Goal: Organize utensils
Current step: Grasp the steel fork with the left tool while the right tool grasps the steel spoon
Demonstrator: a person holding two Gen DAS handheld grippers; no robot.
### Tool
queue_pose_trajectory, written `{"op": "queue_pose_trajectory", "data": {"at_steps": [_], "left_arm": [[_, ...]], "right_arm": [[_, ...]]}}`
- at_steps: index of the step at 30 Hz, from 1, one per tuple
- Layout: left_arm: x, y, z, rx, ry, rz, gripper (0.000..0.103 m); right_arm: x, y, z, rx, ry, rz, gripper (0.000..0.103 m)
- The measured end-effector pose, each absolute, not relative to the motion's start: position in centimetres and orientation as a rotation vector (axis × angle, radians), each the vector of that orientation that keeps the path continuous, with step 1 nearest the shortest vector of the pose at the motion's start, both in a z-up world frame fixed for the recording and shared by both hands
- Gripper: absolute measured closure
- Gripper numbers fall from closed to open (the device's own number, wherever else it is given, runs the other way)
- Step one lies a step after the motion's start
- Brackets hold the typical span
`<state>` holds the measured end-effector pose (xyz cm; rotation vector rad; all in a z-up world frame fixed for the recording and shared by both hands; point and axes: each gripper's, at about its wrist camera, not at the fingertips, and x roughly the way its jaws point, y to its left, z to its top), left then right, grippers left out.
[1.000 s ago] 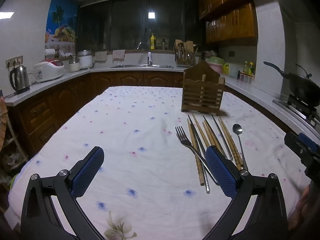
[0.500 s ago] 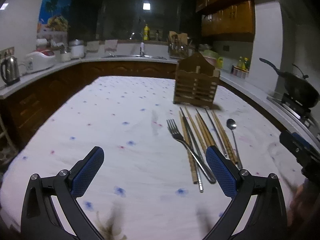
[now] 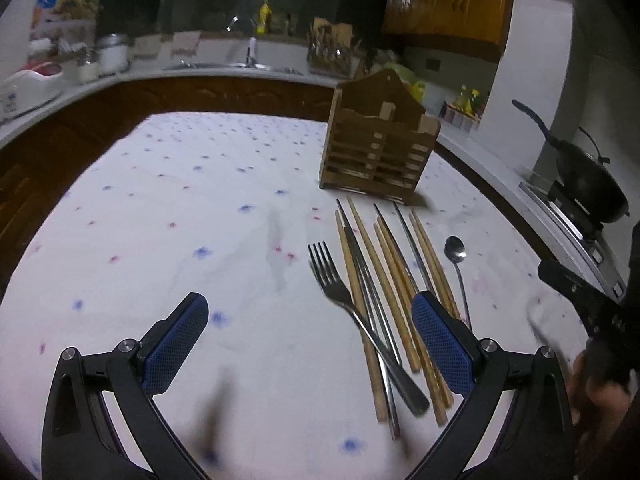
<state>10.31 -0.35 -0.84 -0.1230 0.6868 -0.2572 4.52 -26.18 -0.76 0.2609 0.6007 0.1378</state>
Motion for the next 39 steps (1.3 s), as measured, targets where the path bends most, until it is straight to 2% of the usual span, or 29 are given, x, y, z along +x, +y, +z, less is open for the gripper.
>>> {"op": "queue_pose_trajectory", "data": {"at_steps": [3,9,15,18,20,22,23,24,25,26,28,39], "left_arm": [[12.5,-0.7,-0.9,-0.11,0.717,-0.301,0.001],[16.8,-1.9,-2.0,-0.058,0.796,-0.366,0.012],[19.8,-2.5,-3.8,-0.048,0.88,-0.414,0.023],[20.8,-3.0,-4.6,-0.057,0.917,-0.457,0.034],[21.0,-3.4,-5.0,-0.056,0.933,-0.476,0.049],[20.9,-3.8,-5.3,-0.036,0.934,-0.482,0.057],[20.9,-4.0,-5.2,-0.029,0.932,-0.491,0.061],[20.9,-4.0,-5.3,-0.033,0.94,-0.508,0.077],[21.0,-4.0,-5.5,-0.035,0.95,-0.517,0.09],[21.0,-4.0,-5.5,-0.035,0.954,-0.52,0.094],[20.7,-3.9,-5.2,-0.03,0.941,-0.521,0.099],[17.6,-2.0,-1.6,-0.07,0.837,-0.469,0.1]], "right_arm": [[6.9,-27.3,-0.6,0.268,0.639,0.133,0.002],[11.3,-28.7,-1.7,0.287,0.741,0.182,0.003],[15.3,-29.4,-4.0,0.306,0.839,0.222,0.019],[17.0,-29.9,-5.4,0.323,0.891,0.22,0.033],[17.7,-29.9,-6.0,0.331,0.916,0.231,0.043],[18.2,-29.7,-6.7,0.338,0.944,0.247,0.06],[18.1,-29.7,-6.7,0.331,0.932,0.243,0.062],[18.1,-29.6,-6.8,0.321,0.928,0.241,0.069],[18.1,-29.7,-6.9,0.316,0.934,0.233,0.088],[18.1,-29.8,-7.0,0.327,0.937,0.232,0.097],[17.8,-30.2,-6.6,0.36,0.925,0.241,0.1],[14.0,-29.7,-1.8,0.295,0.783,0.211,0.101]]}}
